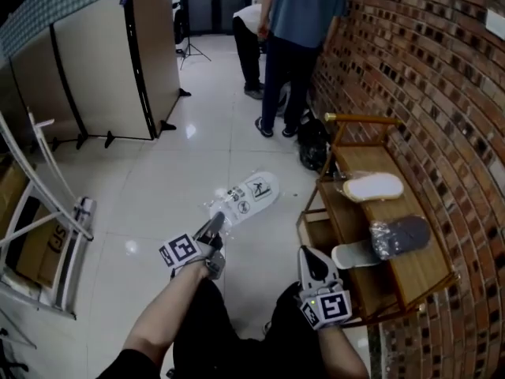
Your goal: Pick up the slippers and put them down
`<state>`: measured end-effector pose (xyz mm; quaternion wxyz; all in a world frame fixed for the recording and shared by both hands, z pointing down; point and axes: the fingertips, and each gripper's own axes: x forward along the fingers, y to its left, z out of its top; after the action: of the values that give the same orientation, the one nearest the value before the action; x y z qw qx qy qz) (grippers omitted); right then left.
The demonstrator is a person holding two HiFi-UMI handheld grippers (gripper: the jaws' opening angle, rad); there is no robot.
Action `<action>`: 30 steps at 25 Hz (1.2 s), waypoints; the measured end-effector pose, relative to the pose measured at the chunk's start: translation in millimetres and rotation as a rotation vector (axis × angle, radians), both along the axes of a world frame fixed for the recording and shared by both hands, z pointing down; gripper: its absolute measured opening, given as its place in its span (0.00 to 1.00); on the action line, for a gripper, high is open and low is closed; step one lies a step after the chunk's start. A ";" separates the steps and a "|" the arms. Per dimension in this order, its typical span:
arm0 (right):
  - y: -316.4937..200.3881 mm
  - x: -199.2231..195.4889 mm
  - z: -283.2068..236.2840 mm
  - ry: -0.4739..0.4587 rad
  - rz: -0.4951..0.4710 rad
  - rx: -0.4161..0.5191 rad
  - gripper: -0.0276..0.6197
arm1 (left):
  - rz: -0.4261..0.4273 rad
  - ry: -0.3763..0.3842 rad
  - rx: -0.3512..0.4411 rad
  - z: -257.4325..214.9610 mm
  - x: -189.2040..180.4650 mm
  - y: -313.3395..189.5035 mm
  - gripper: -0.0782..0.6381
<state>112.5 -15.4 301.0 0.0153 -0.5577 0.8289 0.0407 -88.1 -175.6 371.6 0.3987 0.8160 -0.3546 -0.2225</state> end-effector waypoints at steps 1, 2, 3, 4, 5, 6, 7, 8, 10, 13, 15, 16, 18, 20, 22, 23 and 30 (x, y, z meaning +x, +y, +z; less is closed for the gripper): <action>-5.0 -6.5 -4.1 0.014 -0.017 0.010 0.06 | -0.017 0.001 0.002 0.0 -8.0 1.5 0.21; -10.5 -12.6 -7.2 0.025 -0.032 0.018 0.06 | -0.031 0.003 0.003 0.5 -15.2 2.7 0.21; -16.6 -18.0 -9.0 0.035 -0.043 0.023 0.06 | -0.044 0.006 0.001 1.4 -21.2 3.5 0.21; -23.1 -22.4 -9.2 0.043 -0.053 0.023 0.06 | -0.054 0.013 0.001 2.6 -25.5 3.7 0.21; -29.9 -25.9 -7.5 0.050 -0.061 0.019 0.06 | -0.065 0.019 0.004 4.3 -29.1 3.2 0.21; -36.9 -28.5 -4.1 0.056 -0.070 0.013 0.06 | -0.080 0.018 0.006 7.3 -33.0 1.7 0.21; -44.3 -30.1 0.8 0.064 -0.079 0.006 0.06 | -0.097 0.015 0.004 11.6 -36.7 -0.9 0.21; -52.2 -30.8 7.0 0.075 -0.088 0.001 0.06 | -0.112 0.020 -0.002 16.7 -39.6 -4.8 0.21; -69.5 -29.5 20.4 0.102 -0.101 -0.004 0.06 | -0.140 0.050 -0.019 26.5 -43.3 -16.1 0.21; -98.1 -23.2 36.9 0.132 -0.102 -0.010 0.06 | -0.182 0.074 -0.004 37.2 -48.6 -37.0 0.21; -118.9 -16.8 45.0 0.129 -0.092 -0.009 0.06 | -0.189 0.119 0.015 41.2 -47.1 -49.9 0.21; -128.6 -13.5 49.0 0.124 -0.087 -0.011 0.06 | -0.190 0.146 0.014 45.3 -45.0 -54.4 0.21; -146.9 -6.4 58.4 0.092 -0.072 -0.025 0.06 | -0.219 0.126 -0.031 67.5 -45.0 -59.0 0.21; -168.3 1.0 70.9 0.035 -0.036 -0.056 0.06 | -0.214 0.155 -0.046 85.6 -33.8 -63.0 0.21; -192.4 4.4 86.9 -0.015 0.008 -0.104 0.06 | -0.210 0.122 -0.094 115.8 -25.2 -68.6 0.21; -203.1 3.3 95.2 -0.036 0.023 -0.128 0.06 | -0.205 0.089 -0.121 132.1 -23.2 -72.0 0.21; -217.1 -21.8 148.1 -0.006 -0.054 -0.277 0.06 | -0.232 0.185 -0.216 212.8 -15.4 -84.3 0.21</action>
<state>90.7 -232.6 449.1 -0.0581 -0.5321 0.8412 -0.0762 -103.5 -260.0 584.4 0.4864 0.6982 -0.4299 -0.3018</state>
